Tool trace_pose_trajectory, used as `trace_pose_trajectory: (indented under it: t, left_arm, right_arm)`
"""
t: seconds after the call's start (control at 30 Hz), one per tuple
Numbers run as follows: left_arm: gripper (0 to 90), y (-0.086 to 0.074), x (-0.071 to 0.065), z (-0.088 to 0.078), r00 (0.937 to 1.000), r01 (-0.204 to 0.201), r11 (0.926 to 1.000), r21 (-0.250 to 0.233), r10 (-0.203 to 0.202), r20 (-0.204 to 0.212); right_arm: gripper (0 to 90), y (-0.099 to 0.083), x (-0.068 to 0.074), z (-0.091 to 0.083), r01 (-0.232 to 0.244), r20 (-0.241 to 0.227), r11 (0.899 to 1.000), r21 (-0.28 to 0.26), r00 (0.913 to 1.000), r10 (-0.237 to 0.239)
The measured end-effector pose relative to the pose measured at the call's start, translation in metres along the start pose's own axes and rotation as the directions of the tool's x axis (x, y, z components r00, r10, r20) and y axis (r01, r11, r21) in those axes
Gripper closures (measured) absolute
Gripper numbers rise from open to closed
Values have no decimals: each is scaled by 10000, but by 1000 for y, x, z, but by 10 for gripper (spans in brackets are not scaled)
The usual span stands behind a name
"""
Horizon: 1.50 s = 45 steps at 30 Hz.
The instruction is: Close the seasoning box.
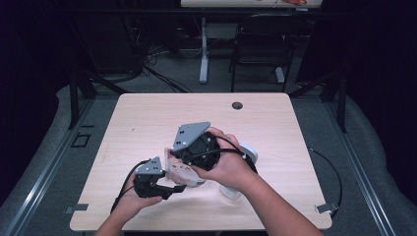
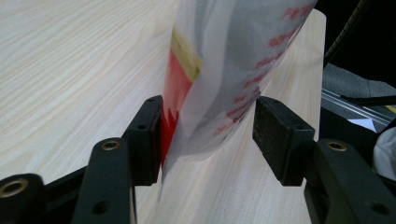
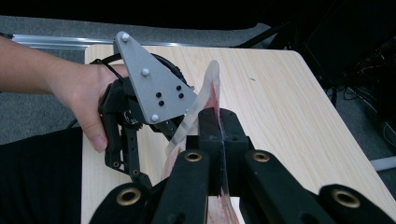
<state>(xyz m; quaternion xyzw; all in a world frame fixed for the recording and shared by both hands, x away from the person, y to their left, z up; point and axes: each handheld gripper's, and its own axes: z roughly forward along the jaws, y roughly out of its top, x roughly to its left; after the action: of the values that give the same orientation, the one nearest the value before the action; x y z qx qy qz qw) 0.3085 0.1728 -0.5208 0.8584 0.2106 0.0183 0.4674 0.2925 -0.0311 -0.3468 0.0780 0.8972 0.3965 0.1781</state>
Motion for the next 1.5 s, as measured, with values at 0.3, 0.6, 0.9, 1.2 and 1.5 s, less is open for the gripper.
trace_pose_trajectory:
  t: [0.3, 0.6, 0.9, 1.2, 1.5]
  left_arm:
    - [518, 0, 1, -1, 9998, 102, 9999, -35, -101, 192]
    - [587, 0, 2, -5, 9980, 287, 9996, -63, -283, 573]
    - [625, 2, 2, -9, 9952, 289, 9996, 76, -295, 928]
    - [646, 8, 0, -10, 9952, 235, 9986, 465, -279, 942]
    - [661, 14, -2, -13, 9958, -3, 9957, 922, -82, 914]
  right_arm:
    - [900, -1, -1, -1, 7, -38, 10000, -15, 10000, -7]
    - [900, -1, -1, -3, -32, -85, 9999, -138, 10000, 31]
    - [900, -4, -2, -9, -89, -169, 9996, -272, 9998, 85]
    - [900, -13, -6, -15, -199, -281, 9986, -493, 9994, 185]
    - [899, -22, -10, -21, -431, -289, 9970, -636, 9987, 413]
